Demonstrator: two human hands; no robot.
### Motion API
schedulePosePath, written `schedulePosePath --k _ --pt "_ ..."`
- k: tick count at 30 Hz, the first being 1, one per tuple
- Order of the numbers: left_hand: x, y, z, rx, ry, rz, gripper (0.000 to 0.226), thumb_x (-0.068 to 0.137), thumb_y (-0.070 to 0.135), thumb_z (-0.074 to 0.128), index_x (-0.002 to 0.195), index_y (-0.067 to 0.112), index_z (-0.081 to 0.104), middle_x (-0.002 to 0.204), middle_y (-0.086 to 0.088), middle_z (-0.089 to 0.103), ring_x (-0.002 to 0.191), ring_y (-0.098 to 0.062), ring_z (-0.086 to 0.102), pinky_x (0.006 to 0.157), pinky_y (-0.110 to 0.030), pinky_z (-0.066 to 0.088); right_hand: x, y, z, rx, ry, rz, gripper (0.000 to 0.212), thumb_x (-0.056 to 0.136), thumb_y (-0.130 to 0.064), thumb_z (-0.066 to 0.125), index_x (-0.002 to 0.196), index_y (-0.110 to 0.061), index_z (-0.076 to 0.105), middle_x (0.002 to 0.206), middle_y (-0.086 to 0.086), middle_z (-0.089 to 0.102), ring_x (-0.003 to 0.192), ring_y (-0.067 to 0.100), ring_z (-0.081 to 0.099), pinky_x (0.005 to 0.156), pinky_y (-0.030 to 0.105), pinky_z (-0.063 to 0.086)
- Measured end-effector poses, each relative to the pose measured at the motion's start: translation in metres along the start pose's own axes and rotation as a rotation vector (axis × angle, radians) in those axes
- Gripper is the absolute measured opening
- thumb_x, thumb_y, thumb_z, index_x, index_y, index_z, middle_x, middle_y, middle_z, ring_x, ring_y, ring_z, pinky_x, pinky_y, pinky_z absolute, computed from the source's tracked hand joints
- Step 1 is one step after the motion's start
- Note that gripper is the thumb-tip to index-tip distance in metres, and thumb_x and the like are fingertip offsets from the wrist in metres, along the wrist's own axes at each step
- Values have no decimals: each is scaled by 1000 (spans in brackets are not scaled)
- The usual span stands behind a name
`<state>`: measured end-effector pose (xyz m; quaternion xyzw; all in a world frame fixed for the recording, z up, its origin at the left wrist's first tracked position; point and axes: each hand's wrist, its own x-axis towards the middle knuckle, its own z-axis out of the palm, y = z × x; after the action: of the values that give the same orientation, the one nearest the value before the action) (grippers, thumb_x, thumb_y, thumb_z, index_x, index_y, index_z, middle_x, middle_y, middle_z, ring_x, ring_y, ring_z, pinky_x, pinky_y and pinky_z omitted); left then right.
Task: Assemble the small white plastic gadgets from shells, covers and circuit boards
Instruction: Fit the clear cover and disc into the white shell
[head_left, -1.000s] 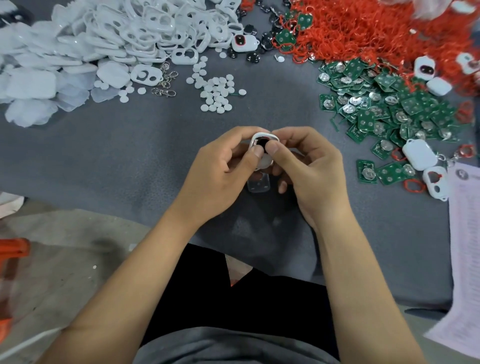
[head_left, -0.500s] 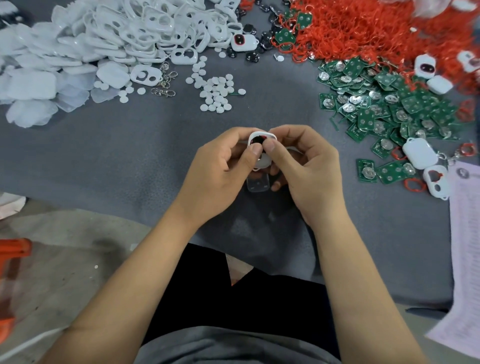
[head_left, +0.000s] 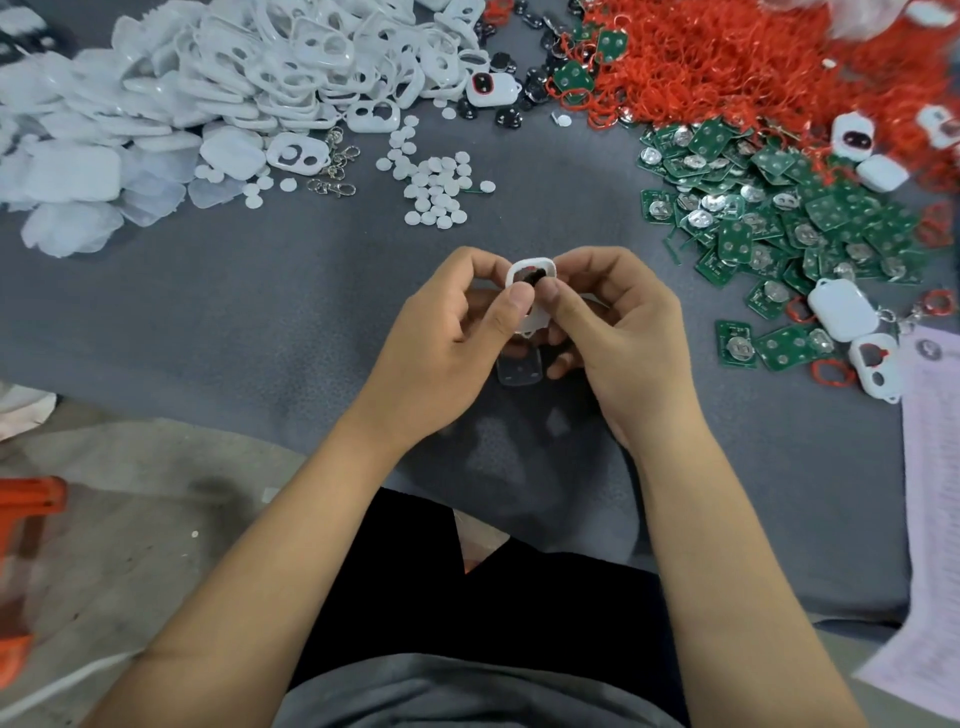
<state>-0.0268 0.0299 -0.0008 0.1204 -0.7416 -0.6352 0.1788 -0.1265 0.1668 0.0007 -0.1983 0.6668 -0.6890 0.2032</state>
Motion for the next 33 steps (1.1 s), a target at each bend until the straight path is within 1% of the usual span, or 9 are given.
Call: schedulePosePath --k 6,12,16,20,25,27,29,31,33 --pt "2 -2 -1 44 -5 10 16 108 19 56 117 6 60 100 -1 77 94 -15 76 77 -31 63 -4 1 4 -47 10 -62 6 96 -19 73 101 -22 73 86 0 73 68 9 67 49 27 55" --pt "2 -1 0 90 29 16 11 107 21 58 114 13 62 96 5 78 91 -11 77 76 -29 63 -2 -1 6 -49 15 -41 7 96 -17 73 100 -19 77 84 7 75 69 13 67 48 24 53" --pt "0 -2 0 172 45 38 11 107 23 57 113 14 61 89 -2 77 82 -23 76 74 -49 62 -1 -5 5 -19 -21 17 4 96 -16 74 99 -16 76 89 11 74 74 14 67 50 24 52" --pt "0 0 -4 131 68 8 13 106 24 58 110 13 63 86 -7 77 79 -37 74 72 -57 60 4 -13 8 -38 -72 127 4 93 -15 74 90 -17 74 74 -2 70 62 6 59 51 25 50" --pt "4 -1 -7 130 91 7 16 107 26 58 108 12 64 84 -5 76 79 -28 76 68 -53 63 8 -17 15 -37 -38 138 9 94 -14 74 86 -17 71 68 -5 67 55 3 56 50 27 49" --pt "4 -2 -6 136 106 30 11 107 22 57 105 13 63 81 1 76 77 -17 76 64 -38 64 3 -13 21 -105 20 67 7 94 -17 74 88 -16 72 70 -5 69 55 2 59 47 26 50" --pt "4 -3 -4 150 128 57 10 108 18 56 104 12 62 80 6 75 72 -9 74 60 -21 58 -1 -6 26 -197 84 4 7 96 -21 72 90 -17 71 74 -5 71 56 6 62 48 32 54" --pt "4 -4 -2 176 150 72 12 108 18 55 105 9 62 83 7 74 72 -7 74 59 -20 55 -2 -2 28 -272 111 -37 8 96 -25 71 92 -19 72 76 -4 72 59 13 65 51 38 58" --pt "5 -5 -1 209 191 79 16 109 19 53 108 7 64 88 8 73 77 -6 73 64 -24 57 -1 -2 28 -255 129 -74 10 96 -30 72 93 -20 73 76 -2 73 59 14 65 51 35 56"
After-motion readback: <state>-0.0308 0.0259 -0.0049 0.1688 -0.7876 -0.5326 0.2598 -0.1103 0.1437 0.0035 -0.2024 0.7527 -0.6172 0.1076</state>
